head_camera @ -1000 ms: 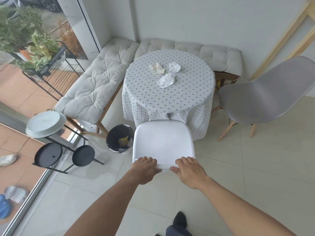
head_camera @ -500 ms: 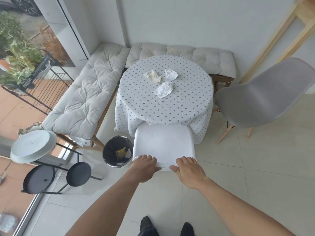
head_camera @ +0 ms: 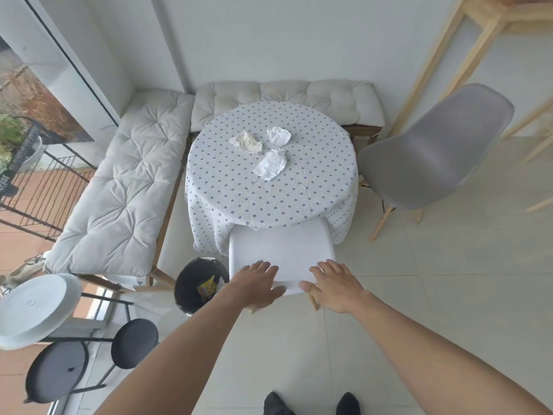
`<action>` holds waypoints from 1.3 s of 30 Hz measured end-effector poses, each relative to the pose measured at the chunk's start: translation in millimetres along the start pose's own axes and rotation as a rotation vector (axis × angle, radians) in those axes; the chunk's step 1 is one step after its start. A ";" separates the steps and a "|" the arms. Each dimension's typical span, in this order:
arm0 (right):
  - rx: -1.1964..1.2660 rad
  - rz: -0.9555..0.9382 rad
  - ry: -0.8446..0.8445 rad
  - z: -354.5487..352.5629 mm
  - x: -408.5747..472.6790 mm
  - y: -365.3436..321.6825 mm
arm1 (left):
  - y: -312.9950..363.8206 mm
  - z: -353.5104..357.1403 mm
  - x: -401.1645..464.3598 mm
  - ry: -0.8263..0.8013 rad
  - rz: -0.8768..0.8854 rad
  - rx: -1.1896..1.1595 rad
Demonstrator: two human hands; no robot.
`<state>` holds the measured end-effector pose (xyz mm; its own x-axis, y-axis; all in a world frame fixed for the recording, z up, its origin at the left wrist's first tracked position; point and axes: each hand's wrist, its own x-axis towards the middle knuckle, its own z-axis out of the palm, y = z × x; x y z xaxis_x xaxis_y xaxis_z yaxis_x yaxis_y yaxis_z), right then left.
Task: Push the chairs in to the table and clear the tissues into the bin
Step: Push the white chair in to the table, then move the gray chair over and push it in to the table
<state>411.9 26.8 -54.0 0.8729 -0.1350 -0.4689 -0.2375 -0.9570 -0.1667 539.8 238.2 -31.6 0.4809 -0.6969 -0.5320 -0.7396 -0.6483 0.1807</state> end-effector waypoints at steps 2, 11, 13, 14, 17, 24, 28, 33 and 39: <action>0.012 0.022 -0.028 -13.3 -5.6 5.7 | 2.5 -16.5 3.5 0.023 0.000 0.011; 0.025 0.122 0.106 -107.3 -38.3 91.1 | 70.1 -116.3 48.7 0.103 -0.019 0.122; 0.019 0.151 0.125 -124.0 -45.7 125.6 | 97.8 -137.9 63.6 0.123 -0.012 0.148; 0.013 0.165 0.132 -131.8 -49.2 144.2 | 112.4 -147.9 71.7 0.132 -0.011 0.156; -0.013 0.205 0.150 -155.4 -57.3 202.5 | 159.0 -174.0 97.7 0.153 -0.018 0.162; -0.032 0.190 0.191 -214.4 -64.7 334.1 | 273.7 -220.3 164.8 0.172 -0.091 0.115; -0.048 0.166 0.209 -244.7 -63.7 396.1 | 330.9 -245.8 203.3 0.180 -0.122 0.087; -0.040 0.156 0.218 -268.9 -42.2 457.4 | 370.3 -274.4 251.8 0.193 -0.152 0.056; -0.073 0.114 0.220 -305.0 21.6 528.3 | 376.3 -312.1 342.1 0.200 -0.201 0.018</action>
<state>435.3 -560.0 112.4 0.9158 -0.2883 -0.2796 -0.3157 -0.9472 -0.0571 572.9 -339.9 112.6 0.7008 -0.6031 -0.3811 -0.6277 -0.7751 0.0723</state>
